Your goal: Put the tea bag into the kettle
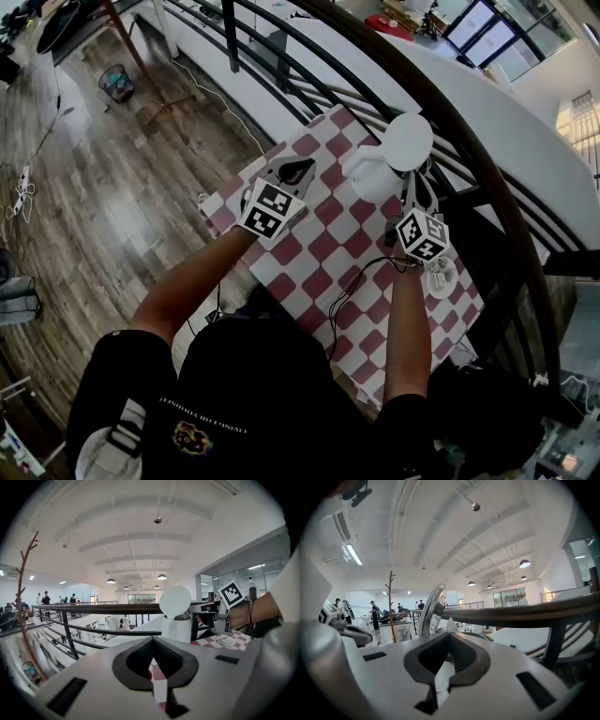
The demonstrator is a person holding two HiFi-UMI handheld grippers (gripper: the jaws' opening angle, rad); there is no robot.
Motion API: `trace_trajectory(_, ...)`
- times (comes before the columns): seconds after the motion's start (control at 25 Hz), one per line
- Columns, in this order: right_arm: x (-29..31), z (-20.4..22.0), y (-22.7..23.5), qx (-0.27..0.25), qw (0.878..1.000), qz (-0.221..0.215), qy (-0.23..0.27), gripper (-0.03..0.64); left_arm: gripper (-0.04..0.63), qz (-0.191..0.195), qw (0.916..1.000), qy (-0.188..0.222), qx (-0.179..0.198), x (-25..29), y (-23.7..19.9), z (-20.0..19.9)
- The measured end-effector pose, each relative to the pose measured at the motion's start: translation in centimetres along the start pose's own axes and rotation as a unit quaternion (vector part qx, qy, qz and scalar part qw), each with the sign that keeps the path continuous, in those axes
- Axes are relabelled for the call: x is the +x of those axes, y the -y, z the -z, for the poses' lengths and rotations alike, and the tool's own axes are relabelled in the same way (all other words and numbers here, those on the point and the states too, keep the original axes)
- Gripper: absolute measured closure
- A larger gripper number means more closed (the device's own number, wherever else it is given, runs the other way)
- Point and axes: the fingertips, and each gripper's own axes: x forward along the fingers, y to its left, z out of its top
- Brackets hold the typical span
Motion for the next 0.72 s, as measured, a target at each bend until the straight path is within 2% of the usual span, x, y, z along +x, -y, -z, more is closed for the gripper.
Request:
trace_trajectory(0.36,1.0,0.2,0.3,-0.004,1.000,0.005,-0.007,0.597,0.597,-0.014,0.9999,-0.002,-0.004,-0.5,-0.8,0.2)
trace_trajectory(0.72,0.0,-1.7,0.5,0.000,1.000,0.002,0.025,0.588,0.597,-0.010,0.9999,-0.003,-0.003,-0.1,-0.2,0.0)
